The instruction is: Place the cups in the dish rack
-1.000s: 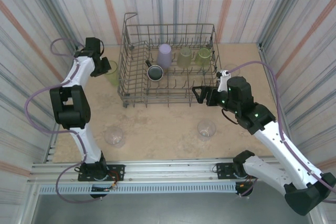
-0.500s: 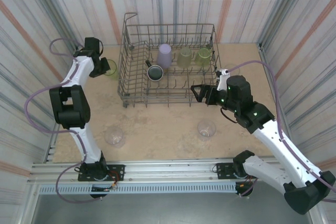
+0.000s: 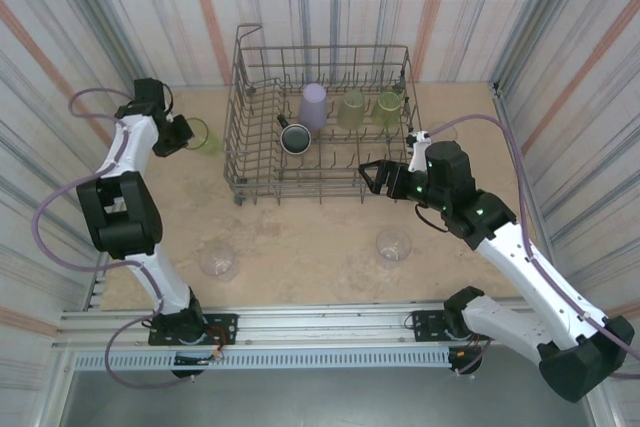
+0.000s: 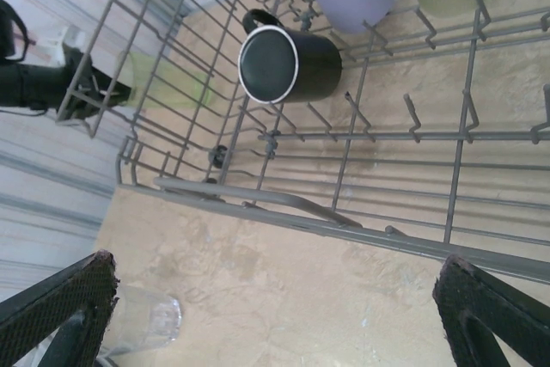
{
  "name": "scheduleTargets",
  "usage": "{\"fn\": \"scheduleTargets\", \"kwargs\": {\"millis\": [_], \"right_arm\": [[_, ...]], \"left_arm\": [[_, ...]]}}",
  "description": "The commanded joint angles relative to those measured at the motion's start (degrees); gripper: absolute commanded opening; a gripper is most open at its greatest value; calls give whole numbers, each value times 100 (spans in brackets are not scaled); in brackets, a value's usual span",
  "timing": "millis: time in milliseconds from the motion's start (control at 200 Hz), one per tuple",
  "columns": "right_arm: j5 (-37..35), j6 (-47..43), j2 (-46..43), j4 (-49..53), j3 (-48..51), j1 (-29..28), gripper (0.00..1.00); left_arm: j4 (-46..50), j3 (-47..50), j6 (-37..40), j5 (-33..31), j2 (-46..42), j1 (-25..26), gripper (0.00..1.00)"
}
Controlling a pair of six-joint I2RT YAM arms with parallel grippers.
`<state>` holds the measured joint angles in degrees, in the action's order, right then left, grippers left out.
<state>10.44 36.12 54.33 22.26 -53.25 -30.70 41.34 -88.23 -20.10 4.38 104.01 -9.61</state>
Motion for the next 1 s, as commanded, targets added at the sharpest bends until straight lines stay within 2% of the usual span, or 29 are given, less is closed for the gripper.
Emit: {"fn": "scheduleTargets", "kwargs": {"millis": [0,436,621,997], "right_arm": [[113,176,191,37,-216,-147,99],[-72,167,1057,149,-793,-565,99],[-147,167,1361,147,-1035,-718,99],[-276,176,1929,368,-1549,-1024,99]], "left_arm": [[-232,207,-211,575,-486,-166,0],[-1371,1174,-1031,2600,-1142,-977,0],[-1779,1612,-1212,3172,-1442,-1193,0],[-3487,2756,-1792,4206,-2104,-1623,0]]}}
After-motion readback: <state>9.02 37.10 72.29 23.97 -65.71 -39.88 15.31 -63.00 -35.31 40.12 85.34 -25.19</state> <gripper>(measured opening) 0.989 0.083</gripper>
